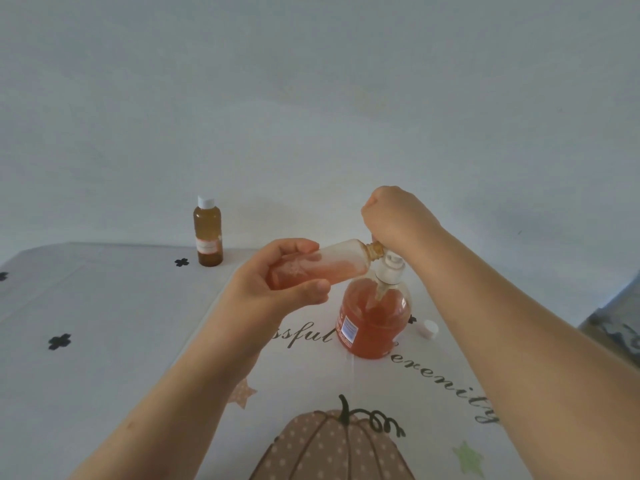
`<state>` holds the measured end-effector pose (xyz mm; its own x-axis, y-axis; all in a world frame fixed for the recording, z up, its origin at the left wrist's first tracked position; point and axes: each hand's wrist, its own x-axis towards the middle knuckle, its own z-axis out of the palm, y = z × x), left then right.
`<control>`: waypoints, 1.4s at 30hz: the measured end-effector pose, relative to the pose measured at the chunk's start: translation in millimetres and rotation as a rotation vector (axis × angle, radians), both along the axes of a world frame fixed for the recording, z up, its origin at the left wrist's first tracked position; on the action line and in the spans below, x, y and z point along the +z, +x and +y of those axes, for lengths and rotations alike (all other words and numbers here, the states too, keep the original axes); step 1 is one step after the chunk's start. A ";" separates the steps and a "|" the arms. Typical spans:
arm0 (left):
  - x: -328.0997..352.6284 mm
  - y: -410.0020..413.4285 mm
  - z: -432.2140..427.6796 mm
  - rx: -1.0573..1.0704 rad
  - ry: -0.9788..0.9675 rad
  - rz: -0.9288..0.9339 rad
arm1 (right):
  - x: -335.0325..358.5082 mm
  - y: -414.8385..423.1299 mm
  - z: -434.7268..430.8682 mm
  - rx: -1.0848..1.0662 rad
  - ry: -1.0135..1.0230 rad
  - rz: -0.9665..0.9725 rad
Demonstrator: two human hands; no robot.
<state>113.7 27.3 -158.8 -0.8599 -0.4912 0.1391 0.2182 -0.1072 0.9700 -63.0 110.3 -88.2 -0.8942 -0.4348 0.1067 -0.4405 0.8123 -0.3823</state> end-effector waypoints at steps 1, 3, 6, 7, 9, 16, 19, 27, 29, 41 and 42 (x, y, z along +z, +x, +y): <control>0.3 0.4 0.3 -0.003 0.000 0.007 | 2.8 0.3 0.7 0.005 0.002 0.010; 0.3 0.6 0.8 -0.010 -0.004 0.021 | 6.1 0.8 2.2 0.029 -0.010 0.038; -1.0 0.3 -0.1 -0.012 0.007 0.033 | 4.7 1.0 1.3 0.048 -0.039 0.031; -0.8 -0.1 -0.2 -0.015 0.008 0.034 | 4.6 1.5 1.6 0.045 -0.060 0.016; -0.3 -0.3 0.5 -0.015 0.006 0.031 | 5.7 3.6 2.5 0.039 -0.100 0.010; -4.0 -2.3 -2.2 -0.018 0.003 0.014 | -4.0 4.1 -3.8 -0.029 -0.051 -0.058; -5.7 -2.6 -2.5 -0.023 0.017 0.015 | -7.1 2.4 -4.2 -0.042 -0.055 -0.085; -3.5 -0.6 0.6 -0.028 0.021 0.020 | 3.7 -2.1 -0.1 -0.028 -0.125 -0.105; -3.0 -0.3 0.7 -0.029 0.021 0.020 | 6.0 -0.1 -0.5 -0.033 -0.126 -0.087; -6.1 -3.6 -2.5 -0.026 0.026 0.010 | -5.6 0.8 -2.0 -0.080 -0.073 -0.066; -7.1 -3.9 -3.0 -0.028 0.028 0.010 | -7.1 -0.2 -1.9 -0.077 -0.067 -0.062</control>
<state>109.8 24.2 -165.9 -0.8718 -0.4709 0.1349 0.2249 -0.1400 0.9643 -63.2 108.4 -95.3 -0.9306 -0.3581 0.0763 -0.3513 0.8146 -0.4614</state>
